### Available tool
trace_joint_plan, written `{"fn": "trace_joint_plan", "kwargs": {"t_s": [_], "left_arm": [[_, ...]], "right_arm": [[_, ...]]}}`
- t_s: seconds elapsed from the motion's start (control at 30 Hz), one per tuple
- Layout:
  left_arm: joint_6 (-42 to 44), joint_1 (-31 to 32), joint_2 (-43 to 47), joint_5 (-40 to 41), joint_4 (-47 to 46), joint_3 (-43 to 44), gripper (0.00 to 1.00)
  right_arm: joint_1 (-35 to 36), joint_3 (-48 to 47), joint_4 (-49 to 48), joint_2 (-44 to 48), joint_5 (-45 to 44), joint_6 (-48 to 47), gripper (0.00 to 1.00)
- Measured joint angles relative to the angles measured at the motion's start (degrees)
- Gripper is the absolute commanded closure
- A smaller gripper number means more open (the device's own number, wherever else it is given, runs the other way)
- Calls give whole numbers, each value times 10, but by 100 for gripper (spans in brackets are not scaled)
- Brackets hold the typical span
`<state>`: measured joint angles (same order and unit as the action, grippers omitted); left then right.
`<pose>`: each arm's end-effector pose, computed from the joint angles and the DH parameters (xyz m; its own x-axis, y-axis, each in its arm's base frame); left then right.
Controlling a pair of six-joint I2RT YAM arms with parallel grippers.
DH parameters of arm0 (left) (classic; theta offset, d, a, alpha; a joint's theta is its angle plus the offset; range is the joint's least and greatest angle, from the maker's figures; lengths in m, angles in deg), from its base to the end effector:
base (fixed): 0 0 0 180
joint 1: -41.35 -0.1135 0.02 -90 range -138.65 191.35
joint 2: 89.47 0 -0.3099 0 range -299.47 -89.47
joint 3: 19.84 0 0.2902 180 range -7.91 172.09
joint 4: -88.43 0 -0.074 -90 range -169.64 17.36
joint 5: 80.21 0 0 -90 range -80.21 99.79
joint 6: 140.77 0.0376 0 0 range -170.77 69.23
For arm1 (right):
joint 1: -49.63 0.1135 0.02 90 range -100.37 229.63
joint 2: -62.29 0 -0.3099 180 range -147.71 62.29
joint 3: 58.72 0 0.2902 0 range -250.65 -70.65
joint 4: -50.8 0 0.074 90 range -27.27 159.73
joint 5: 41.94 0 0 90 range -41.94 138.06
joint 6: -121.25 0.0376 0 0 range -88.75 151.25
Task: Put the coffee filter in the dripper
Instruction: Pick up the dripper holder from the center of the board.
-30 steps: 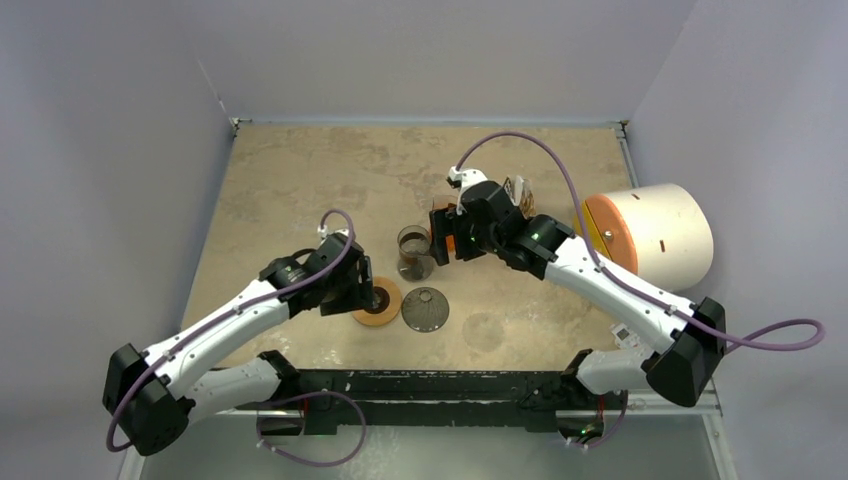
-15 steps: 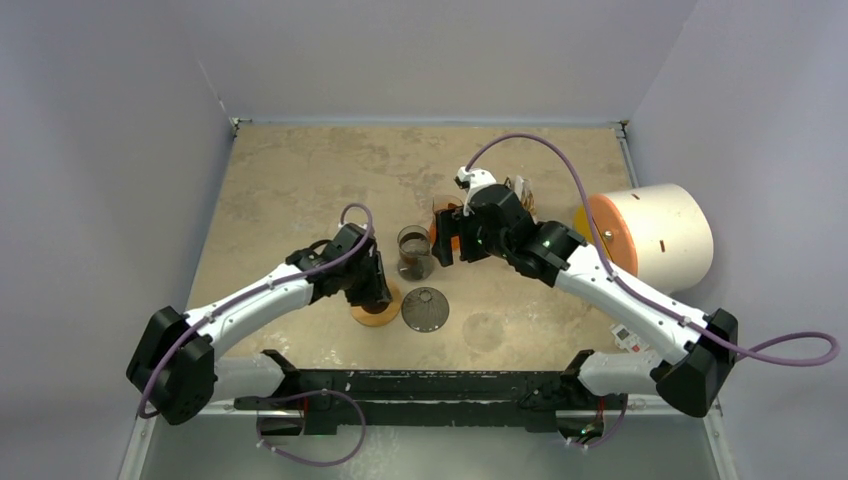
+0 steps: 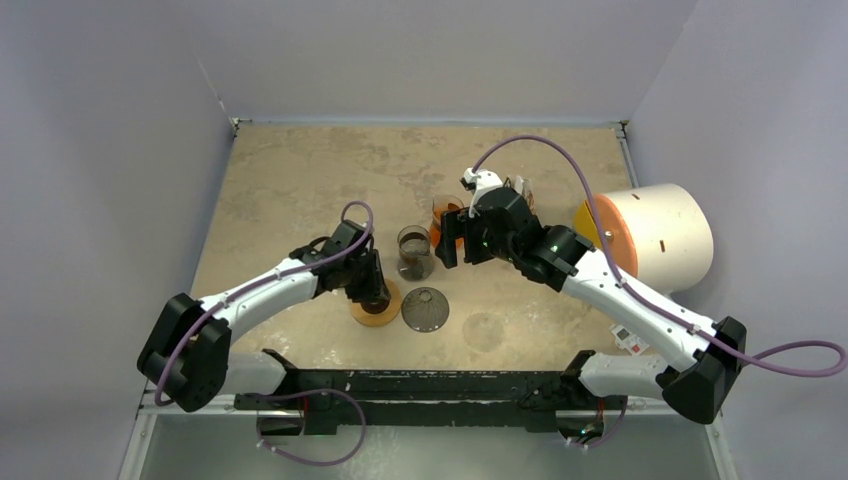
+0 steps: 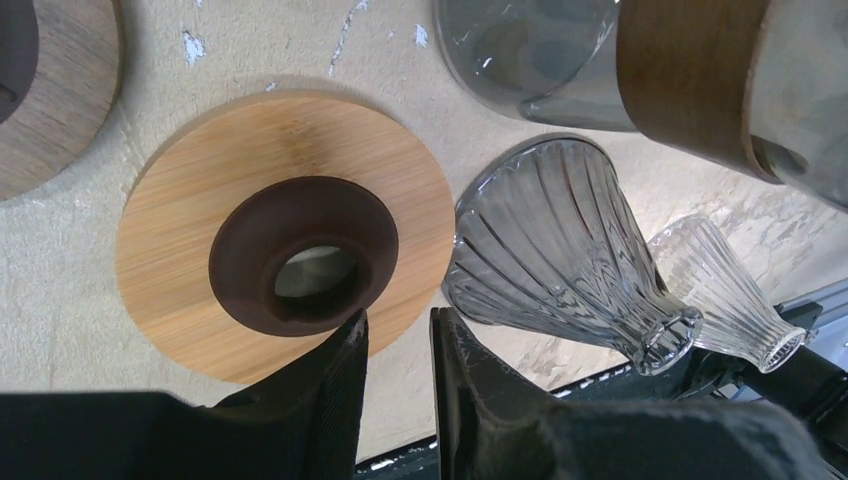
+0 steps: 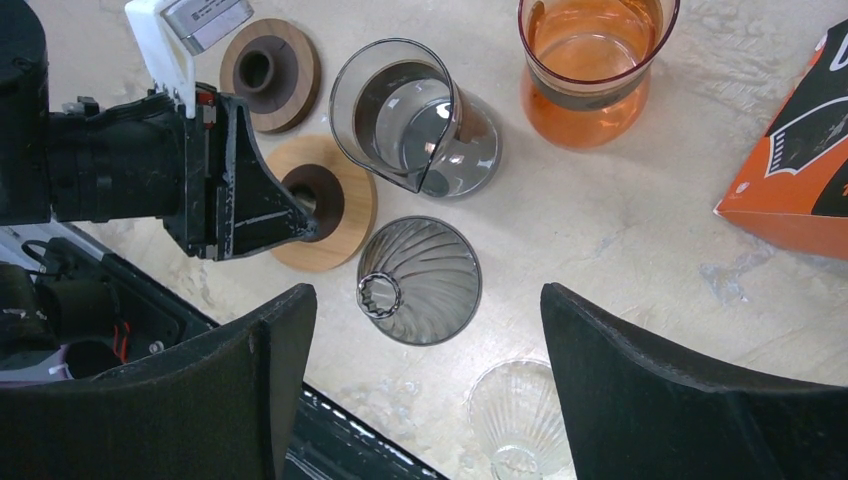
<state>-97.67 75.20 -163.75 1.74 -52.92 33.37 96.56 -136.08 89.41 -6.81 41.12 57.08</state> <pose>0.2154 -0.1508 0.2114 -0.9356 -0.2430 -0.2562 -0.1068 0.8862 -0.4508 0.2032 0.2107 0.3885 -0.5955 -0.0037 -0.8033 -0.4383 0.8395 0.3210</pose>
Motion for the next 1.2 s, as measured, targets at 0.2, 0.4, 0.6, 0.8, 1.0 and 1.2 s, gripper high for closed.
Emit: {"fn": "trace_joint_plan", "kwargs": {"t_s": [0.2,0.4,0.6,0.8,1.0,1.2], "left_arm": [[7,-9,-17,-3,-14,-1,75],[15,-9,-36,-5,-29,-3,77],[17,-10,-37,-5,-29,-3,78],[17,-12,-41,-4,-30,-3,79],[21,-12,-38,1,-27,-3,79],[27,-11,-30,20,-13,-3,78]], "right_arm": [[0,1,0,0,0,1,15],[0,2,0,0,0,2,15],[0,3,0,0,0,2,15],[0,3,0,0,0,3,15],[0,10,0,0,0,3,15],[0,13,-1,0,1,4,14]]}}
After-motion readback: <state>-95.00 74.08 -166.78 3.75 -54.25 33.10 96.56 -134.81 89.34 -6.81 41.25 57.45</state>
